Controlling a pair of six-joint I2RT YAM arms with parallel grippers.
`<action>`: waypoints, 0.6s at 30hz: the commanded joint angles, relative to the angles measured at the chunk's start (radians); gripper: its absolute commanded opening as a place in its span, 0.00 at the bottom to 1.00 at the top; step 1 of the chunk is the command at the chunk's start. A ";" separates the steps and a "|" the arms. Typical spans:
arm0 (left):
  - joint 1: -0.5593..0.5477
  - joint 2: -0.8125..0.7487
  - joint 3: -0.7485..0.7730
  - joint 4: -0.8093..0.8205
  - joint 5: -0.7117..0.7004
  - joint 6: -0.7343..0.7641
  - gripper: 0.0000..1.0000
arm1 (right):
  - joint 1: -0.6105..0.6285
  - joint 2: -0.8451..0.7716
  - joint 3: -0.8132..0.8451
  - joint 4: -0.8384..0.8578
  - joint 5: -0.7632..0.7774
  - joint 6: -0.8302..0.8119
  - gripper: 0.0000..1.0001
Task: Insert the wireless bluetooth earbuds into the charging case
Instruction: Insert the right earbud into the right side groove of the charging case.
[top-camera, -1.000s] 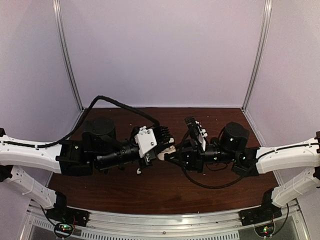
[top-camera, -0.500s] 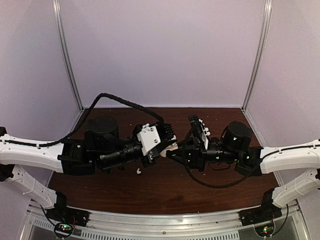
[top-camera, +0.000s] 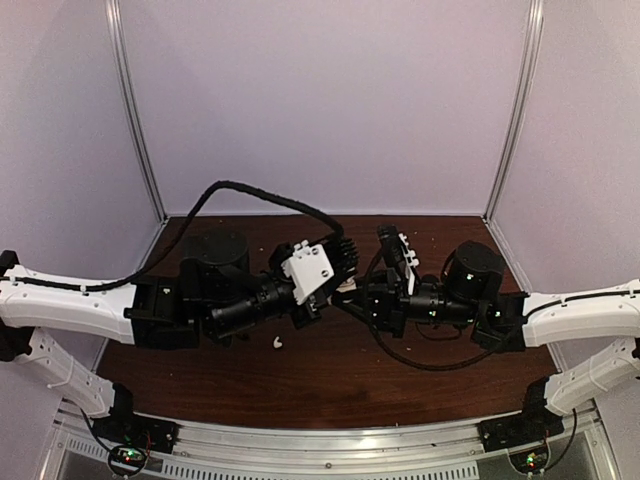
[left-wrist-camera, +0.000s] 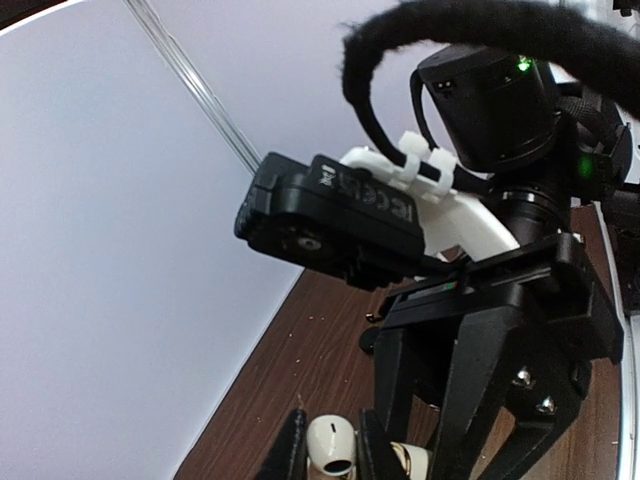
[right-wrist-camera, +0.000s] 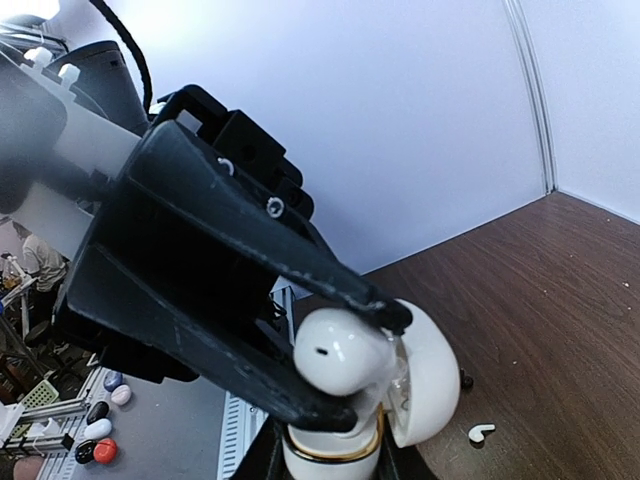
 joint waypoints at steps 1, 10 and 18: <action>-0.034 0.033 0.025 0.000 -0.016 -0.029 0.12 | 0.003 -0.034 0.046 0.020 0.101 -0.010 0.00; -0.042 0.042 0.028 -0.001 -0.010 -0.065 0.11 | 0.004 -0.071 0.046 -0.008 0.208 -0.014 0.00; -0.048 0.057 0.037 -0.014 0.010 -0.074 0.11 | 0.004 -0.057 0.064 -0.024 0.213 -0.019 0.00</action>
